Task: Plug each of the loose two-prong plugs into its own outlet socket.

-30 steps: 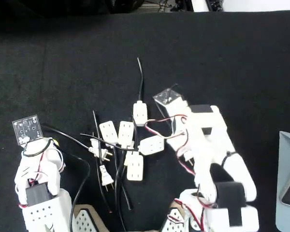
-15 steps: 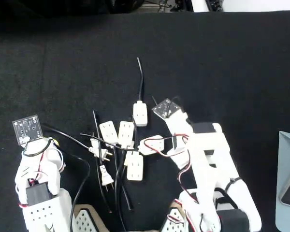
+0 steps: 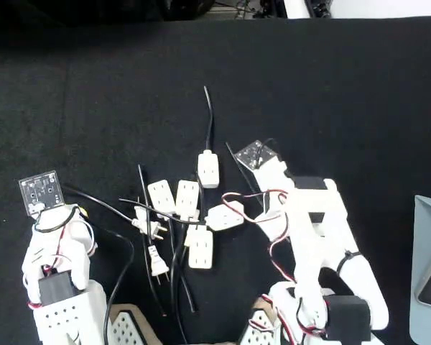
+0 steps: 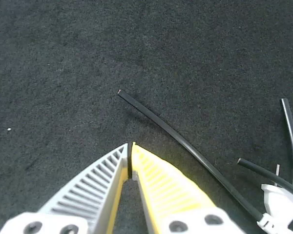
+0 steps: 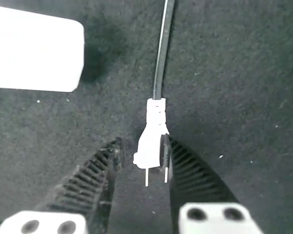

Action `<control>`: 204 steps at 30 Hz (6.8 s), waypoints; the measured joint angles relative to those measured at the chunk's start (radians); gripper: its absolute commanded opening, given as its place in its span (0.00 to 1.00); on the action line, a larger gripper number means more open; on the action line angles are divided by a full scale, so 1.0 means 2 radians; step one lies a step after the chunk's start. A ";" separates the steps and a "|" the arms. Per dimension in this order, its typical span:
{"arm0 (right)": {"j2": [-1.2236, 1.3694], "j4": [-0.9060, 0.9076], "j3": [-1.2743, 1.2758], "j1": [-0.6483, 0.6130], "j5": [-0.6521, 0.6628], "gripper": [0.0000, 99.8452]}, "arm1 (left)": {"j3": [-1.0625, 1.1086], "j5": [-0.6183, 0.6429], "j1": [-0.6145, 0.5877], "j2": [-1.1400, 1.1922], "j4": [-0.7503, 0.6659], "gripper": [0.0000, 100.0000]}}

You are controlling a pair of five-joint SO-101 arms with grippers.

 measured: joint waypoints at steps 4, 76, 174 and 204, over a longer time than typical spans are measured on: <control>0.013 -0.015 0.001 0.004 0.001 0.13 | 0.000 0.000 0.000 0.000 0.000 0.03; 0.170 0.025 -0.147 0.006 -0.045 0.05 | 0.000 0.000 0.000 0.000 0.005 0.03; -0.308 -0.056 0.047 0.041 -0.283 0.01 | -0.410 -0.187 0.230 0.337 0.163 0.24; -0.308 -0.097 0.056 0.176 -0.346 0.01 | -0.509 -0.207 0.527 0.845 -0.102 0.20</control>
